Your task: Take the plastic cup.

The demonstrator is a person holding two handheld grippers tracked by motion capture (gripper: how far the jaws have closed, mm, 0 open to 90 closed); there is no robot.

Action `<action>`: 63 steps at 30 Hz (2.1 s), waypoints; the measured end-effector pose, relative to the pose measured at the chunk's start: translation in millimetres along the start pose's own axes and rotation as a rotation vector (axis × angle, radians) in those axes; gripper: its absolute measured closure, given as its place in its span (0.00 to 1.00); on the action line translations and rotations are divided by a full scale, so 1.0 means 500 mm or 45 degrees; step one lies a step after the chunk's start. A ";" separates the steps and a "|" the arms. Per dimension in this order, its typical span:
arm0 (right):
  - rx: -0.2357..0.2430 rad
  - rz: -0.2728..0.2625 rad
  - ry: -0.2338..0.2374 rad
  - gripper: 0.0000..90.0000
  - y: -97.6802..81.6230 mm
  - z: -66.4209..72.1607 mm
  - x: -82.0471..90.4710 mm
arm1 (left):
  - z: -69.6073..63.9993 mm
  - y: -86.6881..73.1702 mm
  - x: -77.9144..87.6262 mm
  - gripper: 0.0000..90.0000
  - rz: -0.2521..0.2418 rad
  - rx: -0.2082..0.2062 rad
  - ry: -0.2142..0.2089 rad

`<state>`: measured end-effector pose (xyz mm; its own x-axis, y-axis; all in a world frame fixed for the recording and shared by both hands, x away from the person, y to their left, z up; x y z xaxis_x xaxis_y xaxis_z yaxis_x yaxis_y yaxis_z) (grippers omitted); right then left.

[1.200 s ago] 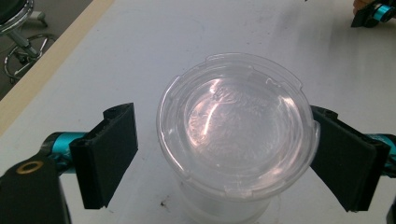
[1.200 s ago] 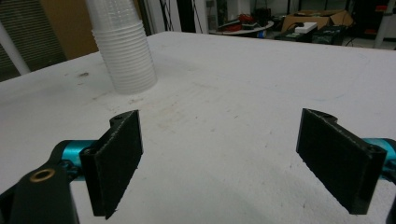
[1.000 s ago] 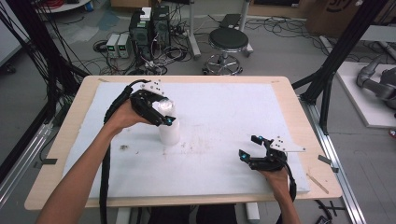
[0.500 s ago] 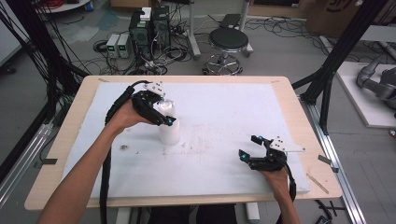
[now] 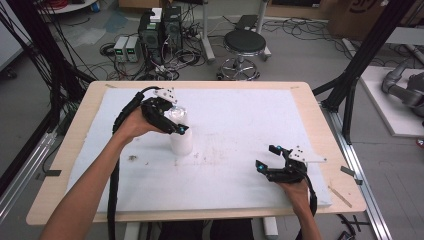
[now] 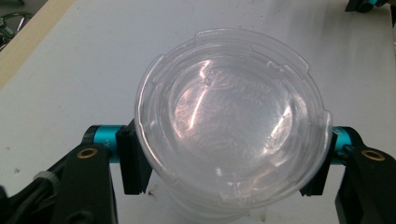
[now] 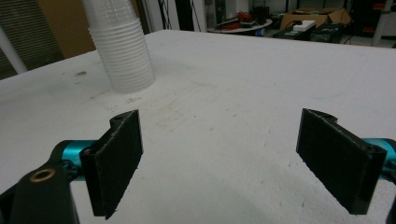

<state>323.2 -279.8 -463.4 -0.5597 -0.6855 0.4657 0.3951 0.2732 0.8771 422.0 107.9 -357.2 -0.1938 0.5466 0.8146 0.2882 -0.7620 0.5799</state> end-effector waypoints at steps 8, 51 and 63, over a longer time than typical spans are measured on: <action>0.002 -0.001 -0.002 0.16 0.000 0.000 0.000 | -0.003 0.004 0.012 0.39 -0.029 0.010 0.003; 0.004 0.002 -0.009 0.16 0.000 0.003 0.000 | -0.204 -0.005 0.107 0.41 -0.492 -0.075 -0.060; -0.003 0.028 0.005 0.16 0.001 0.001 -0.004 | -0.238 -0.046 -0.008 0.41 -0.632 -0.029 -0.134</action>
<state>324.3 -278.1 -463.8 -0.5480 -0.6819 0.4844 0.4092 0.2866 0.8663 304.7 82.0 -372.4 -0.2065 0.8758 0.4363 0.1649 -0.4083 0.8978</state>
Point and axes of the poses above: each handheld gripper's, and its own axes: x roughly backward along the jaws, y roughly out of its top, z roughly to its left, the point moved 3 cm from there along -x, roughly forward along the jaws, and after that the axes turned 12 degrees about z, right-handed, at the moved point
